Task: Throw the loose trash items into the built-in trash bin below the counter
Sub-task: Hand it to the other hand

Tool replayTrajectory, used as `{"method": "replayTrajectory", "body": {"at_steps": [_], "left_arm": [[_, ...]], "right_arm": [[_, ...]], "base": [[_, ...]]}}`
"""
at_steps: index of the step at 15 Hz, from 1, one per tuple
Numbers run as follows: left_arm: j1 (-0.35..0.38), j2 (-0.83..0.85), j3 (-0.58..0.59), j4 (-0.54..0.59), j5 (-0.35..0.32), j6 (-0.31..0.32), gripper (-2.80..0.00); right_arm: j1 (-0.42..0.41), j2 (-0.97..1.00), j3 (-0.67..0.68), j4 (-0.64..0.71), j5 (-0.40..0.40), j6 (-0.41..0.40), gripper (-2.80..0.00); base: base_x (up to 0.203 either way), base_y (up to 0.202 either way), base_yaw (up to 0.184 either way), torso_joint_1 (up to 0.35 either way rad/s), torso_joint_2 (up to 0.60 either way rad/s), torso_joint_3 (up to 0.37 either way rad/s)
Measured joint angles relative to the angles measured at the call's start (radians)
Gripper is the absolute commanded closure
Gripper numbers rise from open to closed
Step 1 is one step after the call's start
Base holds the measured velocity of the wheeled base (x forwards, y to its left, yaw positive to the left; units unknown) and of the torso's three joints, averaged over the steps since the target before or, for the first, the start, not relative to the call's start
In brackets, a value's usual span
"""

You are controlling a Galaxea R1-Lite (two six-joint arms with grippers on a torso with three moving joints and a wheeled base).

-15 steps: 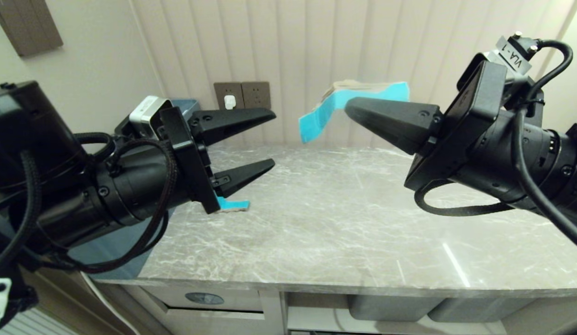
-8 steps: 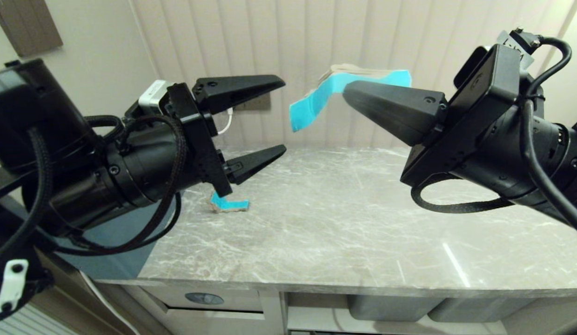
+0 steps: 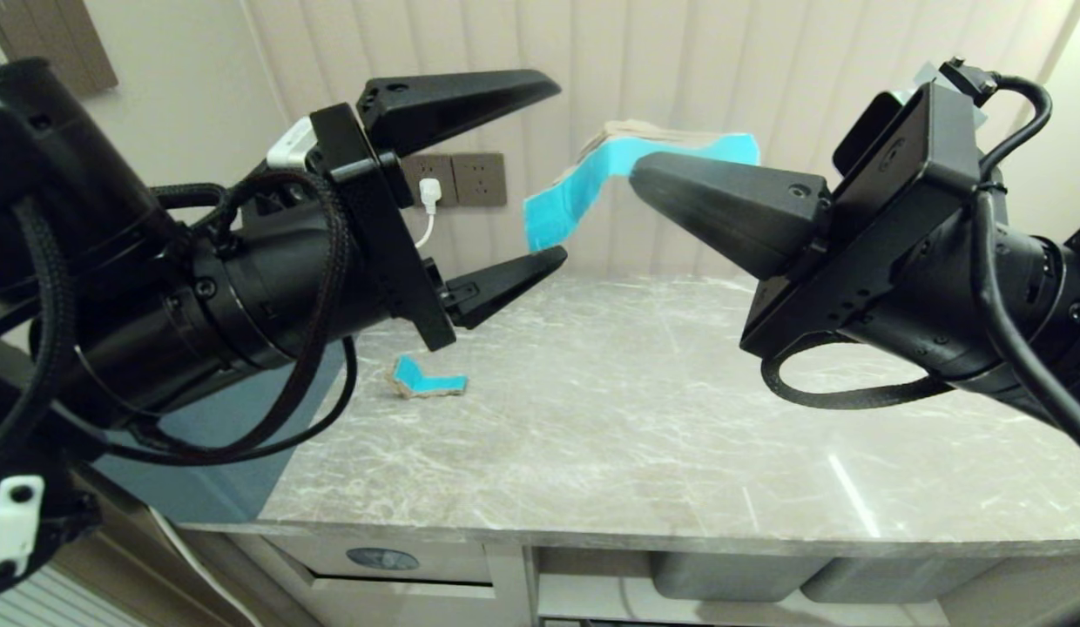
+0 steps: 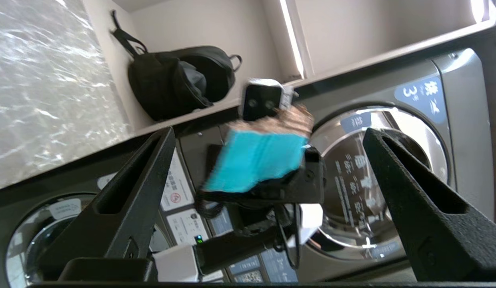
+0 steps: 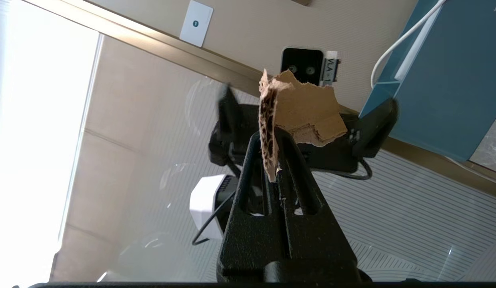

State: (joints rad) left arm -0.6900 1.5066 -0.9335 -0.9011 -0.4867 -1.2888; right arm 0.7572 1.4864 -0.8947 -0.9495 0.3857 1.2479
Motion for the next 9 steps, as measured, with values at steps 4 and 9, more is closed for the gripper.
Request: {"method": "replayTrajectory", "body": {"at_steps": [4,9], "left_arm": [[-0.032,-0.014,-0.002,0.0,0.0,0.005,-2.8],[-0.037,-0.026,-0.002,0.0,0.0,0.003,-2.8]], "right_arm": [[0.01,0.012,-0.002,-0.013,0.0,0.0,0.0],[0.014,0.015,0.001,-0.018,0.001,-0.001,0.0]], "base": [[0.0,0.0,0.0,0.0,0.0,0.0],[0.0,0.0,0.0,0.0,0.0,0.0]]}}
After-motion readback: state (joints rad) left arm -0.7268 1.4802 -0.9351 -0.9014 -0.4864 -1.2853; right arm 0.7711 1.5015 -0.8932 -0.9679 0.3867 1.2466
